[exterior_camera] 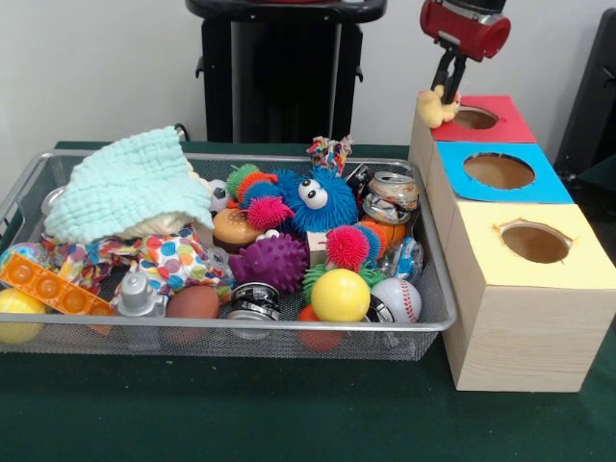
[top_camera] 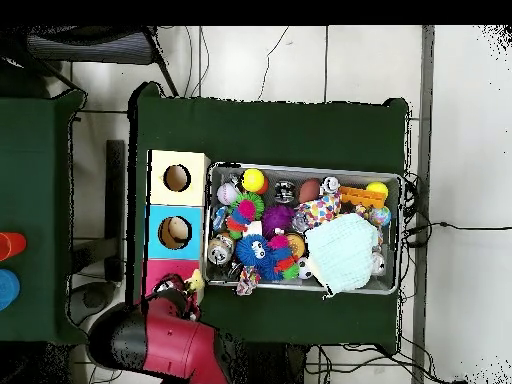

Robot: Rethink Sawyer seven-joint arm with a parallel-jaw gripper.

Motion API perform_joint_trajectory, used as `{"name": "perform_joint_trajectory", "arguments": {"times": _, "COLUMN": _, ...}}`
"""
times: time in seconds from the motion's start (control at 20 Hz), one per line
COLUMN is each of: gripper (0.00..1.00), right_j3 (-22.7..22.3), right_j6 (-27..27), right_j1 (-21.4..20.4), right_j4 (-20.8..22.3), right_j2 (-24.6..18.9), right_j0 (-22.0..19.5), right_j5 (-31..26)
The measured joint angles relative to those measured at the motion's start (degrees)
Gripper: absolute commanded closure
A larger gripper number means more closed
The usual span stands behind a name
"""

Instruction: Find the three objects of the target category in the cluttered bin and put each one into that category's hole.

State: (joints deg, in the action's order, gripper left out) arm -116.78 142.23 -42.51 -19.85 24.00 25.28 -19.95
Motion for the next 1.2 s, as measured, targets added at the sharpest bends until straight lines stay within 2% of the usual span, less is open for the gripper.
{"name": "perform_joint_trajectory", "arguments": {"times": 0.25, "gripper": 1.00, "right_j3": 0.31, "right_j6": 0.00, "right_j1": -0.68, "right_j4": 1.49, "right_j2": 0.62, "right_j0": 0.01, "right_j5": -3.10}}
{"name": "perform_joint_trajectory", "arguments": {"times": 0.65, "gripper": 1.00, "right_j3": 0.30, "right_j6": 0.00, "right_j1": -0.69, "right_j4": 1.39, "right_j2": 0.08, "right_j0": 0.01, "right_j5": -3.15}}
{"name": "perform_joint_trajectory", "arguments": {"times": 1.2, "gripper": 1.00, "right_j3": 0.24, "right_j6": 0.00, "right_j1": -0.18, "right_j4": -0.02, "right_j2": -3.96, "right_j0": -1.11, "right_j5": 1.75}}
